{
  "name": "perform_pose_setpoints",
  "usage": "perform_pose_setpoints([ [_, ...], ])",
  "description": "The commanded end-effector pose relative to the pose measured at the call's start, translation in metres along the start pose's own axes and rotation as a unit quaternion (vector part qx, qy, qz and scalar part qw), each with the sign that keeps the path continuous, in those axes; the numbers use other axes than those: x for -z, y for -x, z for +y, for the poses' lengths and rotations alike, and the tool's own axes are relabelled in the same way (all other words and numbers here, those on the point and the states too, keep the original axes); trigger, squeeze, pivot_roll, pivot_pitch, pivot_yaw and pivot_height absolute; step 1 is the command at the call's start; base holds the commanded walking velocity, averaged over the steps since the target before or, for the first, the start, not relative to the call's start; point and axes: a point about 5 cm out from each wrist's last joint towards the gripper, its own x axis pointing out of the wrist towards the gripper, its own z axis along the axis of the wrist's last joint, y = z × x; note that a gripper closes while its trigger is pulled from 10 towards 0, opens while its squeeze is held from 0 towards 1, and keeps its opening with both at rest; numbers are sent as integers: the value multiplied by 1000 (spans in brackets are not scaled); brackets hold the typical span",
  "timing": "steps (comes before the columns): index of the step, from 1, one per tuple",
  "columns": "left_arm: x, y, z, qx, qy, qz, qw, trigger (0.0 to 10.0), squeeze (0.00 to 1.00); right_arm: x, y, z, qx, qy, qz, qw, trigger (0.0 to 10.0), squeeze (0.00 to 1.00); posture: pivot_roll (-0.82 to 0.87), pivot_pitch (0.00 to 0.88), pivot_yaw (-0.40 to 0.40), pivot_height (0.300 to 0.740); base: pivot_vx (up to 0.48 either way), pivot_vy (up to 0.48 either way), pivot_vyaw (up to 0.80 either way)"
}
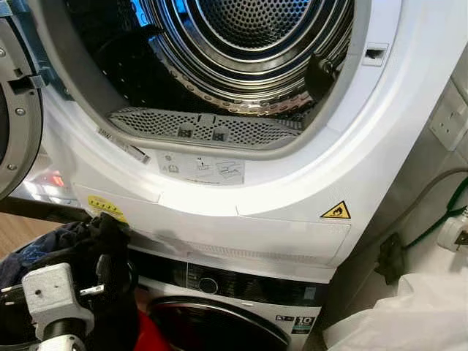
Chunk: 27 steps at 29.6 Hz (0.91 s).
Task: Clothes washing
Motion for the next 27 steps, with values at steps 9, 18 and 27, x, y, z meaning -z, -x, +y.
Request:
perform_pose_setpoints([
  [9, -4, -13, 16, -50, 54, 20, 997, 10000, 1000, -3, -1, 0, 3, -6, -1, 1000, 10000, 0, 157, 0, 22, 740, 0, 0, 0],
  [18, -4, -20, 23, -78, 78, 40, 993, 10000, 1000, -4, -1, 2, 0, -6, -2, 1000, 10000, 0, 158, 0, 35, 740, 0, 0, 0],
  [27, 0, -34, 18, -56, 68, 72, 994, 10000, 0, -6, -2, 6, -2, -8, -5, 1000, 10000, 0, 158, 0, 43, 740, 0, 0, 0],
])
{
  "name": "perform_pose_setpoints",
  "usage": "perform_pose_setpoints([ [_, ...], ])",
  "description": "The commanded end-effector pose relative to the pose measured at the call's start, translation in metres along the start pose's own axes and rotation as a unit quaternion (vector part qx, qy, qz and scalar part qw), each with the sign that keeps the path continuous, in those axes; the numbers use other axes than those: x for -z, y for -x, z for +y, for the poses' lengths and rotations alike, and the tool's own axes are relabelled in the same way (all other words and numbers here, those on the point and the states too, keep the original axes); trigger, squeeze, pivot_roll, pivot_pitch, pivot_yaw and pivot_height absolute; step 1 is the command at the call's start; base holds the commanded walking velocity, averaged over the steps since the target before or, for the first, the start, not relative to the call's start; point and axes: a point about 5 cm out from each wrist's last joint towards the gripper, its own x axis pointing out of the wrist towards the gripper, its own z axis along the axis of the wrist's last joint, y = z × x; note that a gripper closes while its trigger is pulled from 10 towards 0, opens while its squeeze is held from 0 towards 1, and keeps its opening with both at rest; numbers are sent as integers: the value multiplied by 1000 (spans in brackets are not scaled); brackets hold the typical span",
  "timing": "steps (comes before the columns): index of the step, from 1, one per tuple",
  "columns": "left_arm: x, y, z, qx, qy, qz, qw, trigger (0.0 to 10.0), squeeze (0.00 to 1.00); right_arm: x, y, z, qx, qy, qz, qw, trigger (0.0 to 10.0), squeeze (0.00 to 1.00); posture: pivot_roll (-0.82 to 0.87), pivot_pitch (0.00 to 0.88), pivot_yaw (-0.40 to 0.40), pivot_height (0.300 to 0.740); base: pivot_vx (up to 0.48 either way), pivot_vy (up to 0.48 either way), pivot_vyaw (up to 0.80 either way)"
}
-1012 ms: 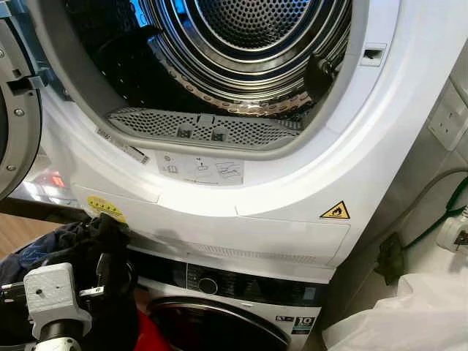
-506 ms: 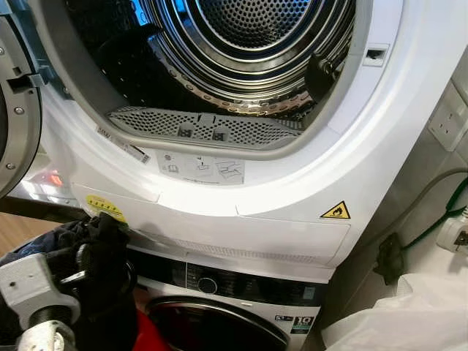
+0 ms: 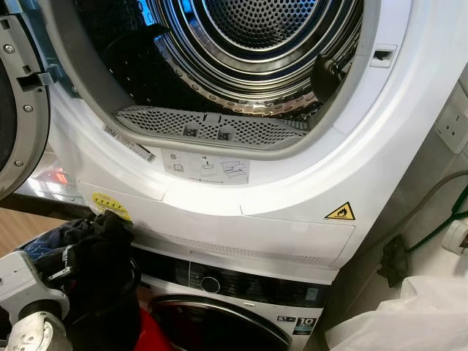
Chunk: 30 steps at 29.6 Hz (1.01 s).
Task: Clothes washing
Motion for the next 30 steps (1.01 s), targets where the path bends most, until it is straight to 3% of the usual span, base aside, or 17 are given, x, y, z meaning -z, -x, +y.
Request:
perform_pose_setpoints([
  [1, 1, -4, -2, 9, 0, 16, 1000, 10000, 0, -2, -1, 2, 0, -4, 0, 1000, 10000, 0, 157, 0, 44, 740, 0, 0, 0],
  [11, 3, -19, -2, -9, -22, 39, 999, 10000, 0, -2, -1, 5, -1, -11, -2, 1000, 10000, 0, 145, 0, 58, 740, 0, 0, 0],
  [22, 14, -22, 5, -48, -26, 81, 995, 10000, 0, -1, -1, 7, -1, -12, -2, 1000, 10000, 0, 142, 0, 61, 740, 0, 0, 0],
  [23, 14, -22, 5, -51, -24, 83, 995, 9294, 0, -1, -1, 7, -1, -12, -2, 1000, 10000, 0, 143, 0, 61, 740, 0, 0, 0],
  [25, 14, -22, 6, -58, -21, 80, 995, 0, 0, -2, -1, 6, -1, -11, -3, 1000, 10000, 0, 144, 0, 61, 740, 0, 0, 0],
  [30, 11, -23, 5, -55, -18, 73, 996, 0, 0, -4, -2, 6, -2, -9, -5, 1000, 10000, 0, 145, 0, 62, 740, 0, 0, 0],
])
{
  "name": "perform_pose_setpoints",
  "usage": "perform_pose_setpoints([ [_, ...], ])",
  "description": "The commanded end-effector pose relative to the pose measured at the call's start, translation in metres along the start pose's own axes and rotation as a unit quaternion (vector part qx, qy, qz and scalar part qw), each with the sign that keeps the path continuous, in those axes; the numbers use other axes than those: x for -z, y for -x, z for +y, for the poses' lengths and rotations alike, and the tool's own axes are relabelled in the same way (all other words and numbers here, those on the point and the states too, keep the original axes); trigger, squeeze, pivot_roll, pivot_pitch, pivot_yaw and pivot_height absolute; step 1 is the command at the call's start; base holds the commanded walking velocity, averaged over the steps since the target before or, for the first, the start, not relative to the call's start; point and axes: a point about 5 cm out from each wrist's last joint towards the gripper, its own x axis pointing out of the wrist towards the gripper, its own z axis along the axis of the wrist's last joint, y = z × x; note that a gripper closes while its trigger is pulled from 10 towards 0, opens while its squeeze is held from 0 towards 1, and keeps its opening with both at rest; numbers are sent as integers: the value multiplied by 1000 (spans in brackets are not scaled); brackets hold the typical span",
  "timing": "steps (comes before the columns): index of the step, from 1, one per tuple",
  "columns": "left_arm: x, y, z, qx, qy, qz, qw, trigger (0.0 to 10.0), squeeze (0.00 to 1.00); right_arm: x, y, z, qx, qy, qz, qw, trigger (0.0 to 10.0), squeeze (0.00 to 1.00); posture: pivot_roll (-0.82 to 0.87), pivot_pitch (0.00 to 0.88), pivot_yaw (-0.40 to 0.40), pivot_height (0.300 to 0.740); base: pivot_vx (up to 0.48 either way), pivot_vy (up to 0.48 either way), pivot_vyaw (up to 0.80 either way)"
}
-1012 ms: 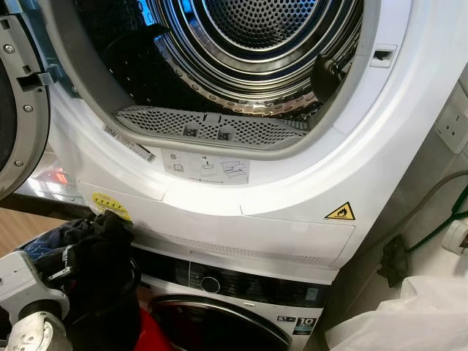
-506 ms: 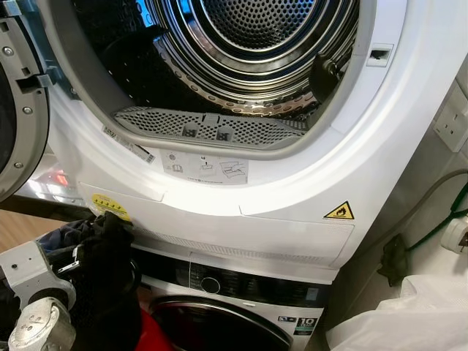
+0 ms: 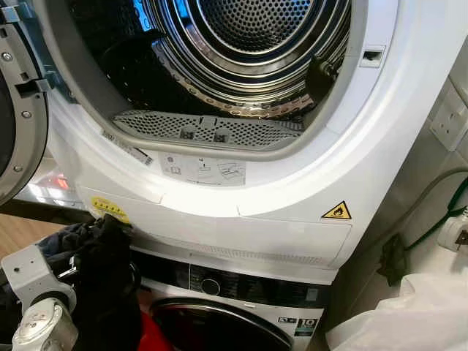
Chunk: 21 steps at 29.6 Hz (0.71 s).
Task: Clothes washing
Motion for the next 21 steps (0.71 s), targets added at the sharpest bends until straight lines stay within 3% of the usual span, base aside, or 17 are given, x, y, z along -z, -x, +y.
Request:
perform_pose_setpoints([
  [1, 0, -2, 6, -18, -1, 6, 1000, 0, 0, -3, 0, 0, 0, 1, -2, 1000, 10000, 0, 145, 0, 62, 740, 0, 0, 0],
  [21, 9, -2, 2, -11, -28, 36, 999, 0, 0, 8, 0, 3, 2, 8, 14, 1000, 10000, 0, 139, 0, 69, 740, 0, 0, 0],
])
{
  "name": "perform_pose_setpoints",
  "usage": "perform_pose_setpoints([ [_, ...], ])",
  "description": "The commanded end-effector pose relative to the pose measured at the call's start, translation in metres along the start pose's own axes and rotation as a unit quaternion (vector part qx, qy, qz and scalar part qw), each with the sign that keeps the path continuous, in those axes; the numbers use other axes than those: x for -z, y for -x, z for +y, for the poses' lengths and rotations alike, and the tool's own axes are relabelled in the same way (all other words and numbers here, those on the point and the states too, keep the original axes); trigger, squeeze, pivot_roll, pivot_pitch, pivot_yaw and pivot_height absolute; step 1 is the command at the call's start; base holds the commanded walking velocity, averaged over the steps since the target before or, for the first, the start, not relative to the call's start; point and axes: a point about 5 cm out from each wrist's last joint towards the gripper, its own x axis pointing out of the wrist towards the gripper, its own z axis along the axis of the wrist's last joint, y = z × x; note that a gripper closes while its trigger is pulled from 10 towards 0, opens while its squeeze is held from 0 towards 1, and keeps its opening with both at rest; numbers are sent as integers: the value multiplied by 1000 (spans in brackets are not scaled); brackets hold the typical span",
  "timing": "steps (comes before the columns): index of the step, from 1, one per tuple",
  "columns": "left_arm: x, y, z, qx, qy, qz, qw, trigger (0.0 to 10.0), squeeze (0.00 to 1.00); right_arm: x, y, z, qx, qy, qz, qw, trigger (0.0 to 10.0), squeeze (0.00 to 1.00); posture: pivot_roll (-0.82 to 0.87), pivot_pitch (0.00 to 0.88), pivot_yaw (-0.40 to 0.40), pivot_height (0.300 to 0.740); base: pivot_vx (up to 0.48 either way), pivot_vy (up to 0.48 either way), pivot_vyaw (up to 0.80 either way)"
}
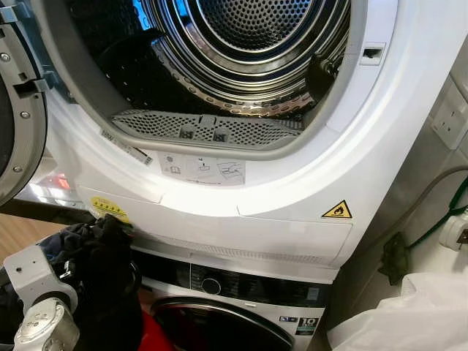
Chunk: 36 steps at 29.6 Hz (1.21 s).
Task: Clothes washing
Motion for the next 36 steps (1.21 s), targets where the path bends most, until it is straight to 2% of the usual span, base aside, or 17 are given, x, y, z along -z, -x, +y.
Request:
perform_pose_setpoints([
  [1, 8, -2, 4, -9, -17, 27, 999, 0, 0, 6, 0, 3, -2, 3, 11, 1000, 10000, 0, 140, 0, 70, 740, 0, 0, 0],
  [17, 10, -2, 1, 4, -22, 36, 999, 0, 0, 13, 2, -3, 4, 7, 23, 1000, 10000, 0, 141, 0, 76, 740, 0, 0, 0],
  [19, 9, -2, -2, 19, -15, 31, 999, 0, 0, 13, 2, -3, 4, 7, 23, 1000, 10000, 0, 144, 0, 77, 740, 0, 0, 0],
  [20, 3, -1, -8, 49, 6, 12, 999, 0, 0, 13, 2, -2, 3, 8, 23, 1000, 10000, 0, 145, 0, 79, 740, 0, 0, 0],
  [22, 1, -1, -9, 56, 11, 7, 998, 0, 0, 13, 2, -2, 3, 8, 23, 1000, 10000, 0, 145, 0, 79, 740, 0, 0, 0],
  [23, -4, 0, -13, 79, 18, -11, 997, 0, 0, 12, 2, -1, 1, 8, 22, 1000, 10000, 0, 148, 0, 80, 740, 0, 0, 0],
  [26, -22, 9, -28, 160, 39, -79, 983, 0, 0, 6, 0, 1, -4, 8, 12, 1000, 10000, 0, 147, 0, 81, 740, 0, 0, 0],
  [30, -32, 19, -41, 219, 43, -115, 968, 0, 0, 1, 0, 3, -7, 5, 5, 1000, 10000, 0, 148, 0, 86, 740, 0, 0, 0],
  [31, -32, 19, -41, 219, 43, -115, 968, 0, 0, 1, 0, 3, -7, 5, 5, 1000, 10000, 0, 148, 0, 86, 740, 0, 0, 0],
  [34, -39, 32, -56, 293, 57, -137, 945, 0, 0, -3, -1, 4, -9, 2, -1, 1000, 10000, 0, 147, 0, 87, 740, 0, 0, 0],
  [35, -39, 32, -56, 293, 57, -137, 945, 0, 0, -3, -1, 4, -9, 2, -1, 1000, 10000, 0, 147, 0, 87, 740, 0, 0, 0],
  [36, -40, 36, -60, 321, 55, -141, 935, 0, 0, -4, -1, 5, -10, 2, -3, 1000, 10000, 0, 148, 0, 88, 740, 0, 0, 0],
])
